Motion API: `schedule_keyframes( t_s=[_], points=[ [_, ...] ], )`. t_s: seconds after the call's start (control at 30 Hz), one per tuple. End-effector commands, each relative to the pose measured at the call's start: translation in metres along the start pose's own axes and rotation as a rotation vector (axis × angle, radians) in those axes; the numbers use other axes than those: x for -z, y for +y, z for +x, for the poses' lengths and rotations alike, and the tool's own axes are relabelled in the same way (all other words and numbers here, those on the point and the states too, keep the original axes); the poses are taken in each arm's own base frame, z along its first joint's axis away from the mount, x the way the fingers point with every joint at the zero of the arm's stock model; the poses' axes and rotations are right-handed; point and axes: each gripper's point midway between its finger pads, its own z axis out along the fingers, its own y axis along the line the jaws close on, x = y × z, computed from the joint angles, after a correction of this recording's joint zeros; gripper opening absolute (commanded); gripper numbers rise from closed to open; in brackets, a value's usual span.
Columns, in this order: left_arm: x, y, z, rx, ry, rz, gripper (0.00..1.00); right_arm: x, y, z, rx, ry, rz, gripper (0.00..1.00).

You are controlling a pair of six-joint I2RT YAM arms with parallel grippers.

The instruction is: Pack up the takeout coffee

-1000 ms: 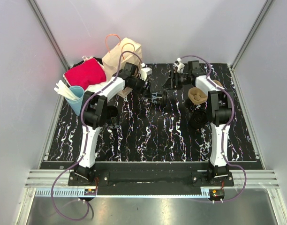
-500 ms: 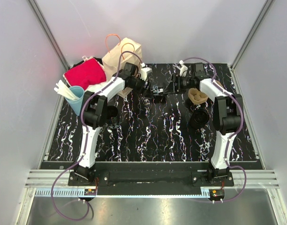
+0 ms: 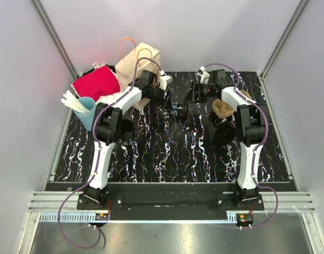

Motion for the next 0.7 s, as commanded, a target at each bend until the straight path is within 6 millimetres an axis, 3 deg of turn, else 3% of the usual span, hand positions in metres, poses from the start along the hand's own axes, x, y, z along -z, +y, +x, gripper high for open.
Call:
schedule_keyframes(
  t_s=[0.0,0.37,0.67],
  points=[
    [-0.001,-0.009,-0.020,-0.031,-0.051,0.043,0.73,-0.004,0.009,-0.001,0.025,-0.017,-0.020,0.75],
    [-0.005,-0.012,-0.019,-0.030,-0.048,0.050,0.73,0.006,0.020,0.015,0.019,-0.013,-0.042,0.75],
    [-0.008,-0.012,-0.018,-0.030,-0.045,0.052,0.73,0.002,0.017,0.002,0.026,-0.044,0.010,0.73]
  ],
)
